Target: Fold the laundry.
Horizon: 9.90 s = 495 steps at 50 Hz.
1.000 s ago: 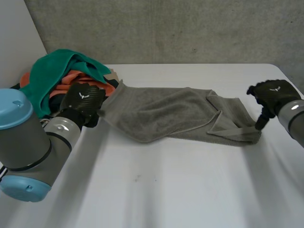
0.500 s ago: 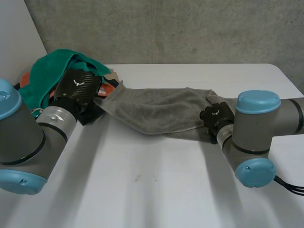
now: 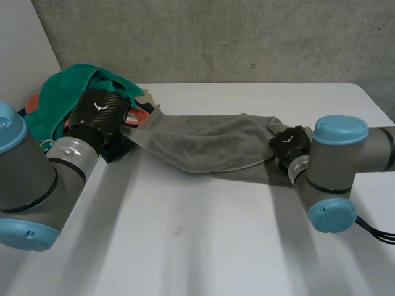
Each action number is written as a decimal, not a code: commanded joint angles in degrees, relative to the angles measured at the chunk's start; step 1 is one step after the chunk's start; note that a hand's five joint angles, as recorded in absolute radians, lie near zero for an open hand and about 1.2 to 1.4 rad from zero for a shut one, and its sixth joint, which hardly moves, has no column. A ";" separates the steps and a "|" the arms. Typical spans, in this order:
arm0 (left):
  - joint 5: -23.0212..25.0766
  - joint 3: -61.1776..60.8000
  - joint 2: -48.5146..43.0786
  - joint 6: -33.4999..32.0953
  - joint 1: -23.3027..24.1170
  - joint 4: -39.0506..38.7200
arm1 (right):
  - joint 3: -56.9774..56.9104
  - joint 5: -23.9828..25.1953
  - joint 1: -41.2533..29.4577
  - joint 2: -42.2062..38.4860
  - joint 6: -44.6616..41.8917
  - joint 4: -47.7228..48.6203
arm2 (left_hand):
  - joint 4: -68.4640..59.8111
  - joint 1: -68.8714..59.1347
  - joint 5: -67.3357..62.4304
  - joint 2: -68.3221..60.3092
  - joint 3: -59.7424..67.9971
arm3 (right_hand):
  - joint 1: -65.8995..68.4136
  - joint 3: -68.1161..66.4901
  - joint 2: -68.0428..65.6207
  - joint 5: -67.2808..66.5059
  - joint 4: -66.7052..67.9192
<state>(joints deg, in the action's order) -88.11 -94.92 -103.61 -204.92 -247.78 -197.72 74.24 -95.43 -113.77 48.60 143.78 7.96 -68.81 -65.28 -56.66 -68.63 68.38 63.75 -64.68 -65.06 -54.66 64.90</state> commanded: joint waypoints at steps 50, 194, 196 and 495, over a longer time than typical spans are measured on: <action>-0.83 64.51 -24.98 -11.65 -4.21 5.01 | -19.66 3.32 17.18 17.23 4.66 15.82 | -11.19 -14.72 -13.34 -11.37 11.62 | 16.25 -15.32 -14.94 -15.34 15.10; -7.96 39.45 -36.40 -16.04 0.63 5.68 | -4.18 9.91 17.88 -2.71 0.01 11.28 | -11.19 -14.72 -13.34 -11.37 11.62 | 16.25 -15.32 -14.94 -15.34 15.10; -7.96 40.42 -37.28 -16.04 0.63 5.68 | -6.63 12.09 17.80 -5.95 -0.34 13.30 | -11.19 -14.72 -13.34 -11.37 11.62 | 16.25 -15.32 -14.94 -15.34 15.10; 17.63 27.33 -3.80 11.74 5.56 20.10 | 13.81 25.11 21.41 18.98 13.20 20.25 | 57.76 54.22 55.61 57.58 -57.33 | -53.75 54.68 55.06 54.66 -54.90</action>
<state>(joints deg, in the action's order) -67.61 -66.33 -109.91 -194.32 -236.30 -174.03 72.10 -82.03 -84.69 58.52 157.20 21.44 -11.56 -10.51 -2.54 -11.62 12.07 12.54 -11.86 -11.65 -2.62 11.78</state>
